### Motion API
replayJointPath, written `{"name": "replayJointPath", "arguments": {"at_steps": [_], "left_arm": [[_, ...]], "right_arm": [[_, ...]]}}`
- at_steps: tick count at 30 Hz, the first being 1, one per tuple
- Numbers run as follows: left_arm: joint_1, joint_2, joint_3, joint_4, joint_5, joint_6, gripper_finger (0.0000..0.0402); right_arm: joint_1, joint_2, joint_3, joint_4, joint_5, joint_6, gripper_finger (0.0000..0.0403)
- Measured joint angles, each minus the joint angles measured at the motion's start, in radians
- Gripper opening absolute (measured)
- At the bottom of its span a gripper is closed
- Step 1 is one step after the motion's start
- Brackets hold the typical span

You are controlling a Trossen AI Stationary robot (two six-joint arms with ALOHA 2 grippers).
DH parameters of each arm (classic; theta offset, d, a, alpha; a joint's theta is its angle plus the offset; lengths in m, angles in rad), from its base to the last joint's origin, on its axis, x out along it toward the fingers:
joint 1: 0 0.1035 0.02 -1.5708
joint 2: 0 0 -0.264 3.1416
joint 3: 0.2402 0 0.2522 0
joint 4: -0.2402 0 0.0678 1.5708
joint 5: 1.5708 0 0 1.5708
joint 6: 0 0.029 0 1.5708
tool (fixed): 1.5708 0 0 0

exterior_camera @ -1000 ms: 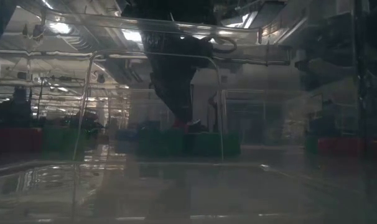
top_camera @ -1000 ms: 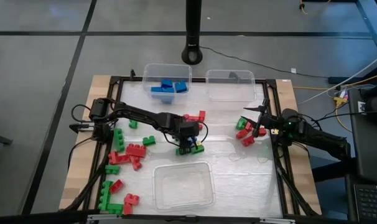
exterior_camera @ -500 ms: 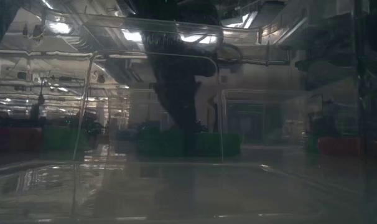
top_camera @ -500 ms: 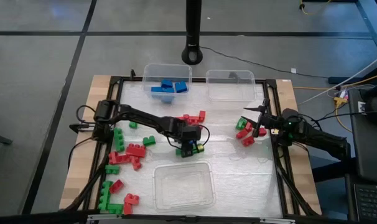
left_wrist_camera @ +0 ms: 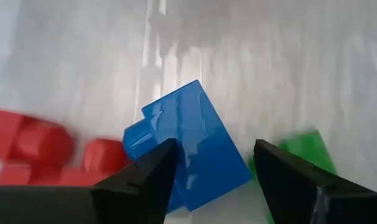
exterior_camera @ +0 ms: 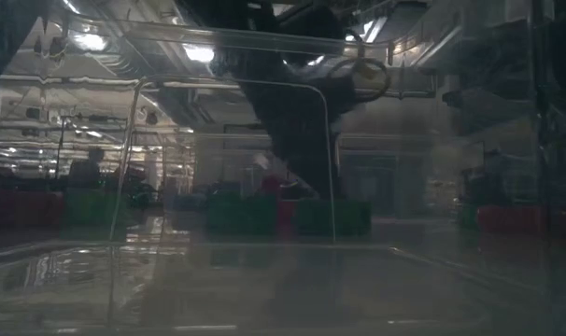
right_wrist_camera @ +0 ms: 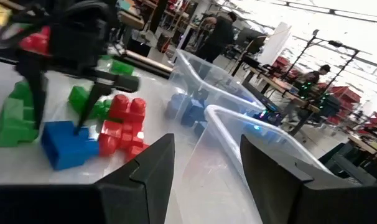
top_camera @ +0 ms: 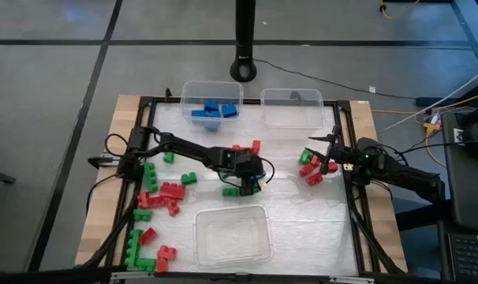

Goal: Sort blocks
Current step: Put the blue game piece into the top left transparent bin

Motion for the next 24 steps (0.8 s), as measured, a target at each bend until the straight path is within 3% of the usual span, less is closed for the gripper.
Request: {"name": "replayJointPath", "arguments": {"at_steps": [7, 15, 24], "left_arm": [[0.015, 0.002, 0.005, 0.127, 0.018, 0.033, 0.0198], [-0.026, -0.128, 0.036, -0.086, -0.058, -0.019, 0.0198], [-0.016, -0.02, 0.033, -0.163, -0.049, -0.045, 0.0198]], "right_arm": [[0.001, 0.067, 0.0, 0.019, -0.018, 0.0, 0.0186], [0.001, 0.212, 0.001, 0.121, -0.068, 0.001, 0.0186], [0.001, 0.525, 0.0, 0.212, -0.136, -0.023, 0.0201]]}}
